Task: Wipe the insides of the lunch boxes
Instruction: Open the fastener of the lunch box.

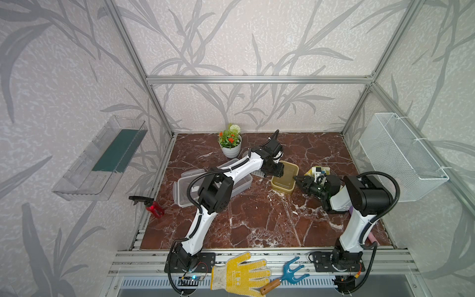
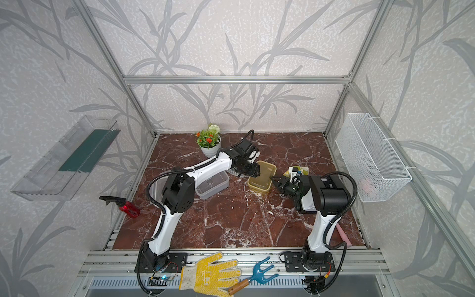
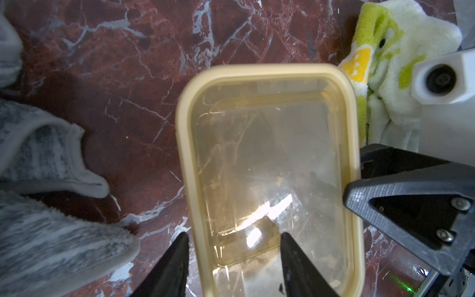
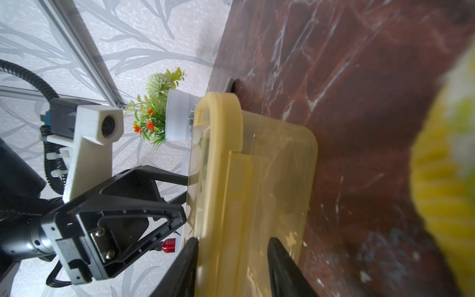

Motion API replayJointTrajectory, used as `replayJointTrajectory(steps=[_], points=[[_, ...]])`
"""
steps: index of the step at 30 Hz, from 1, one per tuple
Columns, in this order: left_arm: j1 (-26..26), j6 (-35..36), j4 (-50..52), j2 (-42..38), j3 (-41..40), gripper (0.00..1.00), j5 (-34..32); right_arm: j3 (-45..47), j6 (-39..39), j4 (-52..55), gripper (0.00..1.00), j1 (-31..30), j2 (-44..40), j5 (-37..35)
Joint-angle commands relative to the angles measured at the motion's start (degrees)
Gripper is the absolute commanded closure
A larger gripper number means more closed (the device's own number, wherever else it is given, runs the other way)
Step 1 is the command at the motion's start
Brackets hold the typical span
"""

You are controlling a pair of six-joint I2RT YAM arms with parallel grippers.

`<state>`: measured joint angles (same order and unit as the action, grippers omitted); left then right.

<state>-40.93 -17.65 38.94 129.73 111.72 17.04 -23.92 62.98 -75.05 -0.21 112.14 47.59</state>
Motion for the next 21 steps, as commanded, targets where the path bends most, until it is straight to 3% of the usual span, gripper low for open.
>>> replayJointTrajectory(steps=[1, 11, 21], points=[[-0.3, 0.8, 2.0, 2.0, 0.9, 0.45, -0.5, 0.1, 2.7, -5.4, 0.58, -2.0, 4.5, -1.6], [-0.3, 0.6, 1.9, 3.3, 0.4, 0.45, 0.0, -1.5, 3.8, -5.4, 0.66, -3.2, 2.9, -1.7], [-0.2, 0.8, 2.3, 3.6, 0.3, 0.46, -0.7, 0.1, 5.7, -4.8, 0.81, -3.9, 1.0, -3.2]])
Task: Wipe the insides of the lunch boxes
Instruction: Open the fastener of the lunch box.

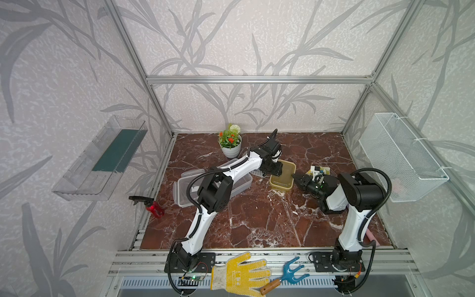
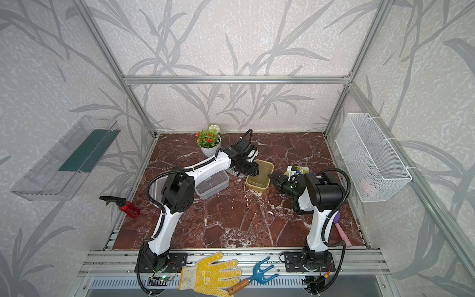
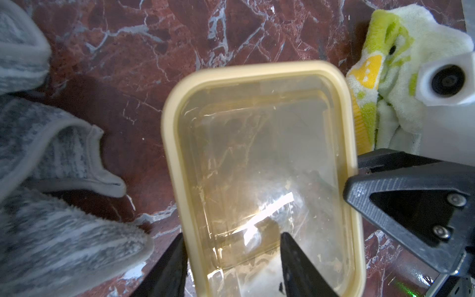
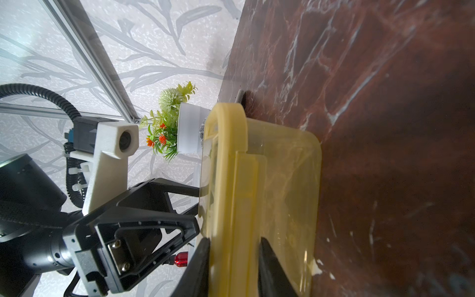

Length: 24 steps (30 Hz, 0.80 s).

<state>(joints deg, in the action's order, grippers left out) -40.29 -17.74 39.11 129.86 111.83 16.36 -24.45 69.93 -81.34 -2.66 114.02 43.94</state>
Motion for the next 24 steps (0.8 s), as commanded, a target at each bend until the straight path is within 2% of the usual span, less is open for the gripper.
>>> replayJointTrajectory(steps=[1, 7, 14, 18, 24], points=[[-0.9, 0.9, 2.2, 3.4, 0.2, 0.46, -0.1, 0.8, -1.6, 2.5, 0.83, -1.5, -1.2, 0.1], [-0.8, 0.9, 2.7, 3.6, 0.2, 0.46, -1.0, 0.0, -6.8, 15.6, 0.91, -1.9, -7.5, -1.9], [-0.9, 0.7, 3.8, 4.2, 0.6, 0.45, -3.1, -6.7, -20.0, 49.0, 0.95, -4.7, -21.7, -7.4], [-1.1, 0.6, 4.5, 5.2, 1.4, 0.45, -3.6, -8.8, -21.0, 54.6, 0.99, -5.2, -22.8, -8.9], [-1.8, 1.6, 7.9, 6.8, 3.5, 0.45, -8.0, -11.3, -24.9, 67.6, 0.99, -5.5, -27.7, -14.5]])
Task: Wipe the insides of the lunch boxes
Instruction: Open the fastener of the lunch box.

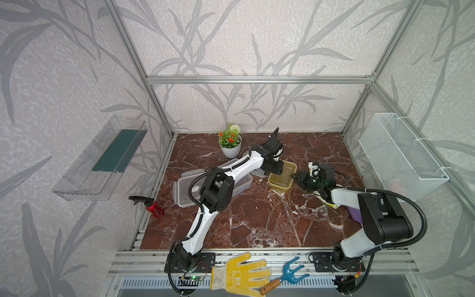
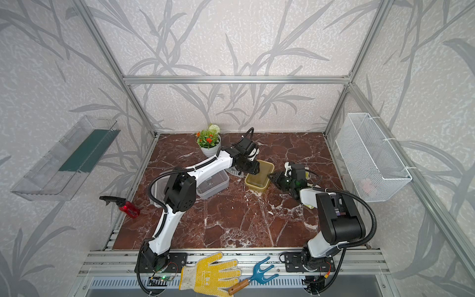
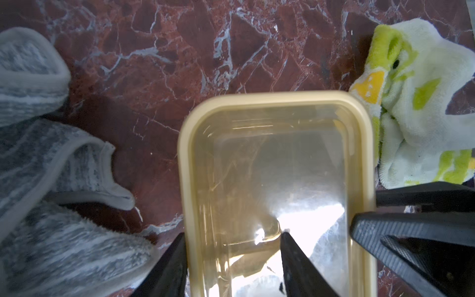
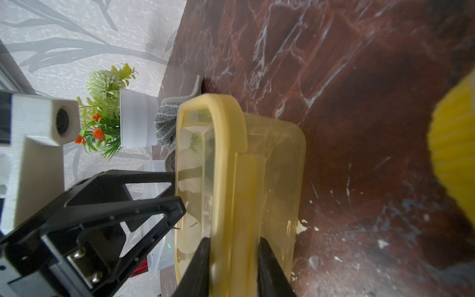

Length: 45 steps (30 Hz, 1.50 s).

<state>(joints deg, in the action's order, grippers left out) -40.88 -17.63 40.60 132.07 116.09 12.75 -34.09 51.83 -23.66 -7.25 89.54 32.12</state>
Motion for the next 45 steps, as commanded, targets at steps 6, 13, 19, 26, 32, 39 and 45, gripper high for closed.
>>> replayJointTrajectory(steps=[6, 13, 19, 26, 32, 39, 45], points=[[-2.0, 1.7, 9.8, 7.0, 2.1, 0.45, -8.4, -4.2, -9.7, 18.8, 1.00, -1.1, -6.3, -6.1], [-2.7, 2.5, 11.1, 7.5, 3.0, 0.44, -10.6, -4.4, -11.2, 23.7, 1.00, -1.4, -5.3, -8.5], [-3.1, 2.8, 11.3, 7.9, 3.4, 0.44, -11.0, -4.7, -14.0, 27.4, 1.00, -1.7, -4.1, -11.0], [-3.7, 2.9, 13.0, 9.4, 5.1, 0.43, -13.1, -7.2, -19.5, 34.1, 1.00, -2.1, -3.1, -15.2], [-4.0, 3.2, 14.6, 10.3, 6.5, 0.43, -15.8, -9.0, -22.8, 38.9, 1.00, -2.6, -2.4, -19.2], [-4.2, 3.4, 14.8, 10.2, 6.9, 0.42, -16.5, -9.7, -23.9, 40.8, 1.00, -3.1, -1.5, -21.1], [-4.3, 3.3, 14.4, 9.2, 6.4, 0.42, -16.5, -9.8, -23.1, 39.3, 0.99, -3.1, -2.7, -19.8]])
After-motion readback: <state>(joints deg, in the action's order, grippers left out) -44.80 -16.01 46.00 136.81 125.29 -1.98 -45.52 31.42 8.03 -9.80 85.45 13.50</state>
